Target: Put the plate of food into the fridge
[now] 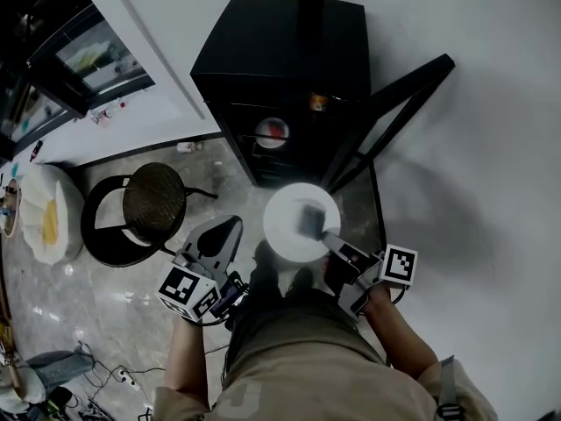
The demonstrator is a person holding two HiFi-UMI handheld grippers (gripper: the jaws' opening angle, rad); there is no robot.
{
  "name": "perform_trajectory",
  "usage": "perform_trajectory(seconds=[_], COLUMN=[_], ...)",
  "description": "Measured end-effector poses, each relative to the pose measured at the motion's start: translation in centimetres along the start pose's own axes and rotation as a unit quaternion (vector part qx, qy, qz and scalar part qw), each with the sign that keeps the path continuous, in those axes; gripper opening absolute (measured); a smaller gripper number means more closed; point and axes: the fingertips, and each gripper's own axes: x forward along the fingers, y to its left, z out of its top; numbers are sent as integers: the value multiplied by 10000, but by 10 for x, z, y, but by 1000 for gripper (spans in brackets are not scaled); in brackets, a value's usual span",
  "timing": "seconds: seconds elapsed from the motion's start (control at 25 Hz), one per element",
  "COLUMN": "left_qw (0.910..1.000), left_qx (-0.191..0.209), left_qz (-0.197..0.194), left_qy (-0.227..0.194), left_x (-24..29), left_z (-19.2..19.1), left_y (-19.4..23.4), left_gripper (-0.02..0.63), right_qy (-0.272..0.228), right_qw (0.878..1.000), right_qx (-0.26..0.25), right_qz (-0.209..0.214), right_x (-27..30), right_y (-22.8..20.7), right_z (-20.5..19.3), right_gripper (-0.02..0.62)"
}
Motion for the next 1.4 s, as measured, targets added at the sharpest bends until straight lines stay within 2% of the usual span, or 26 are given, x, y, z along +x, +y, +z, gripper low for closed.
perform_trajectory(seconds=[0.28, 0.76, 0.92, 1.12, 1.4], left_qw=[9997, 9988, 9978, 9958, 9910], left_qx=[85, -126, -222, -333, -567], left_qz=[-88, -236, -293, -341, -540], left_qy=[199, 422, 546, 779, 1088], left_x=[17, 30, 27, 23, 35], left_z=[-25, -60, -77, -106, -153], left_y=[23, 90, 112, 130, 140], left_gripper=[11, 11, 11, 11, 11], right_qy=[29, -33, -58, -134, -214], right_qw=[9999, 9996, 9997, 9997, 9988], right_qx=[-93, 64, 98, 87, 89], right_qz=[-70, -274, -193, -182, -426], right_x=[25, 94, 118, 145, 167], right_y=[-21, -56, -73, -99, -149], right_z=[5, 8, 12, 20, 32], right_gripper=[28, 29, 29, 29, 29])
